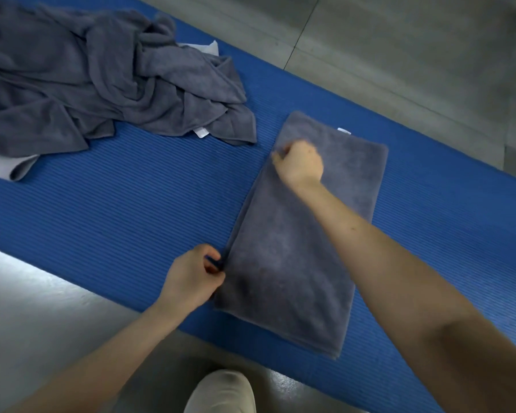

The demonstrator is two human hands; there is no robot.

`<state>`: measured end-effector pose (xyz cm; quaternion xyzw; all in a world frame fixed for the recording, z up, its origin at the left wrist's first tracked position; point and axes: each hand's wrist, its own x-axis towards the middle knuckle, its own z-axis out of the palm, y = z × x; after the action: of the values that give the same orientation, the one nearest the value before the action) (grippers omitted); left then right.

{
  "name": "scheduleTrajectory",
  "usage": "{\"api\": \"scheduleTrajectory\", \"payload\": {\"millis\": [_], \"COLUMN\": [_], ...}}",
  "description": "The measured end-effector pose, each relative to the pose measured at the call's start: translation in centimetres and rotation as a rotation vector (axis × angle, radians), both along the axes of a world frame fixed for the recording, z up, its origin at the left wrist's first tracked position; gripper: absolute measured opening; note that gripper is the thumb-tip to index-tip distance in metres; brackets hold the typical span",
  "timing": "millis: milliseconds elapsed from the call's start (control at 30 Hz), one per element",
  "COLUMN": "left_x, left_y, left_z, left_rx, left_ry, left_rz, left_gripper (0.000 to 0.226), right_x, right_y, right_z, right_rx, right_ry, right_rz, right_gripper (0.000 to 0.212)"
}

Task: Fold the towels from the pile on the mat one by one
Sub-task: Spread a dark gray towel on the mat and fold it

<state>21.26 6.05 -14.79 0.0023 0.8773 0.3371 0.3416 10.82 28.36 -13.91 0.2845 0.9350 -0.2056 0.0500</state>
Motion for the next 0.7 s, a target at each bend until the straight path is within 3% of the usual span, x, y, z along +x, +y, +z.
{"api": "scheduleTrajectory", "payload": {"millis": [67, 167, 267, 367, 467, 700], "left_x": [0.6, 1.2, 1.3, 1.0, 0.5, -1.8], "left_y": [0.3, 1.3, 2.2, 2.5, 2.3, 2.4], "left_z": [-0.4, -0.6, -0.9, -1.2, -1.0, 0.0], "left_rx": [-0.084, -0.137, -0.155, -0.122, -0.05, -0.023], "left_ry": [0.074, 0.172, 0.225, 0.227, 0.218, 0.308], "left_rz": [-0.038, -0.069, -0.123, -0.123, -0.082, -0.103], "left_gripper": [0.033, 0.043, 0.046, 0.037, 0.029, 0.034], "right_x": [1.3, 5.0, 9.4, 11.7, 11.2, 14.8], "right_y": [0.0, 3.5, 8.4, 12.0, 13.1, 13.2], "right_z": [-1.2, -1.3, -1.7, -2.6, -3.4, -3.1], "right_rx": [0.029, 0.149, 0.289, 0.159, 0.006, 0.237], "right_ry": [0.026, 0.119, 0.002, -0.055, 0.014, 0.175], "right_rz": [0.029, -0.092, -0.26, -0.395, -0.404, -0.513], "right_gripper": [0.025, 0.026, 0.037, 0.048, 0.05, 0.048]}}
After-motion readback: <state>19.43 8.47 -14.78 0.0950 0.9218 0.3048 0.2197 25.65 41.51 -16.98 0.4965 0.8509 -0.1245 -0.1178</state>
